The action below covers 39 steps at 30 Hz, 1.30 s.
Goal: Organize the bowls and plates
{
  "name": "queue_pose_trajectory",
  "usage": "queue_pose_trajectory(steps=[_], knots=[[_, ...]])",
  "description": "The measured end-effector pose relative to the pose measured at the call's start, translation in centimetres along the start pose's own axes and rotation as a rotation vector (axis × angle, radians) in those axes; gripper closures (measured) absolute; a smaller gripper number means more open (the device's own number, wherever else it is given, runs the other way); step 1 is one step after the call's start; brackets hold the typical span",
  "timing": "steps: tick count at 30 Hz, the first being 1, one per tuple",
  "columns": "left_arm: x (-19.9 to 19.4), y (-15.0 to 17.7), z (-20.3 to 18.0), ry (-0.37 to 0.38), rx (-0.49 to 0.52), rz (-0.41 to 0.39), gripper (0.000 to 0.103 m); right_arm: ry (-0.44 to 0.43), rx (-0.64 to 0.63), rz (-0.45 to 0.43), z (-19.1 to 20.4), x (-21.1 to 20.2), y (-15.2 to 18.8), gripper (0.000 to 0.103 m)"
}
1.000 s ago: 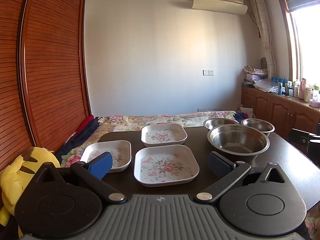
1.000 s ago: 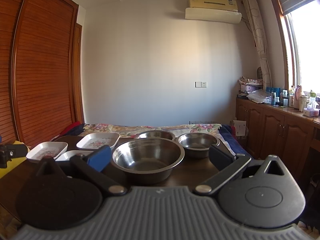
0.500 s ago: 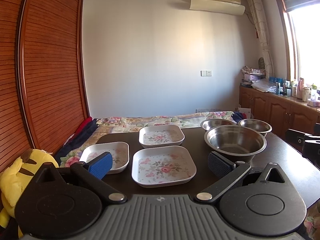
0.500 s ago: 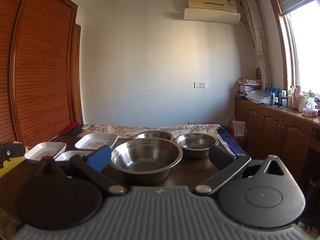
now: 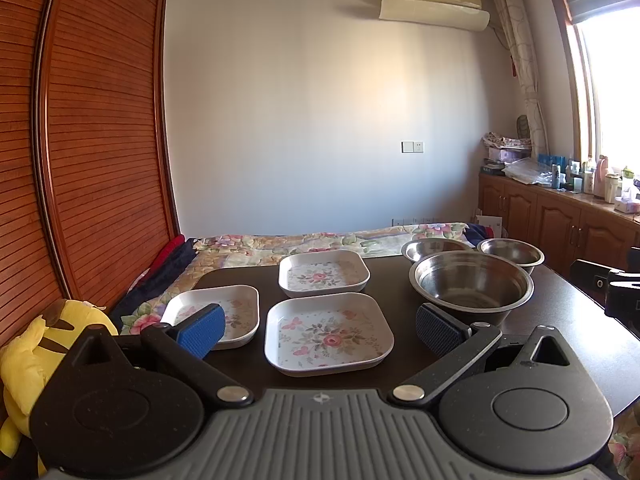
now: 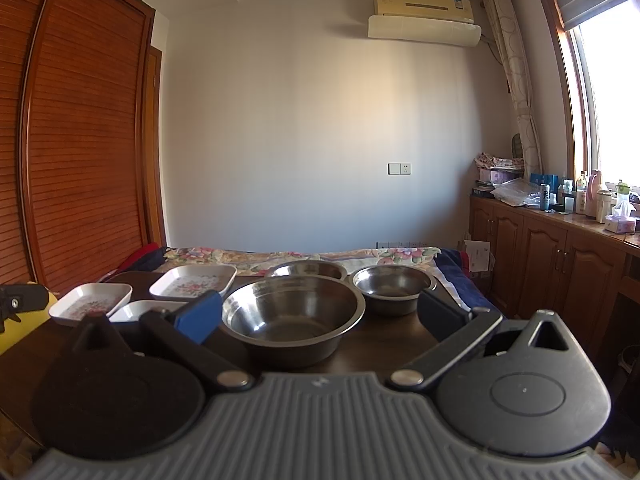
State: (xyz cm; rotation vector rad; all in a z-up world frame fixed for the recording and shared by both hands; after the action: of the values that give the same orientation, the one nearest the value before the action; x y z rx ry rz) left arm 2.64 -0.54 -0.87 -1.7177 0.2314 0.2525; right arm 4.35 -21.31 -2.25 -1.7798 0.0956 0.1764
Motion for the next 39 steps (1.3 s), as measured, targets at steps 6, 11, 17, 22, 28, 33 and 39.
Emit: queue_pose_trajectory(steps=[6, 11, 17, 22, 28, 33, 39], knots=[[0.0, 0.0, 0.0, 0.0, 0.0, 0.001, 0.0, 0.002, 0.001, 0.0, -0.1, 0.0, 0.0, 0.0], [0.0, 0.0, 0.0, -0.001, -0.001, 0.001, 0.0, 0.001, 0.0, 0.0, 0.0, 0.0, 0.0, 0.0], [0.0, 0.0, -0.1, 0.0, -0.001, 0.002, 0.0, 0.0, 0.002, 0.0, -0.1, 0.0, 0.0, 0.0], [0.0, 0.2, 0.1, 0.001, -0.003, 0.008, 0.0, -0.003, 0.0, 0.002, 0.0, 0.0, 0.1, 0.0], [0.4, 0.7, 0.4, 0.002, -0.007, 0.029, 0.0, -0.005, -0.002, 0.011, 0.3, 0.4, 0.4, 0.0], [1.2, 1.1, 0.8, -0.007, -0.008, 0.052, 0.0, -0.013, 0.0, 0.021, 0.8, 0.8, 0.8, 0.0], [2.8, 1.7, 1.7, -0.021, -0.008, 0.094, 0.0, -0.036, -0.005, 0.029, 1.6, 1.8, 0.8, 0.0]])
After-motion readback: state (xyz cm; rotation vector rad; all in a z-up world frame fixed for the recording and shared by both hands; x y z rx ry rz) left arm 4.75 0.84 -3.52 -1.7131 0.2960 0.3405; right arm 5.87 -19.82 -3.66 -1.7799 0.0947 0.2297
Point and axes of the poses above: each gripper's, at about its wrist camera, not at the fingertips, and x roughly the way its jaws point, z to its left, y to its underside, the point moved 3 cm from there along x, roughly the way its jaws point, and after that the axes turned 14 degrees about -x, right-handed, at the moved point
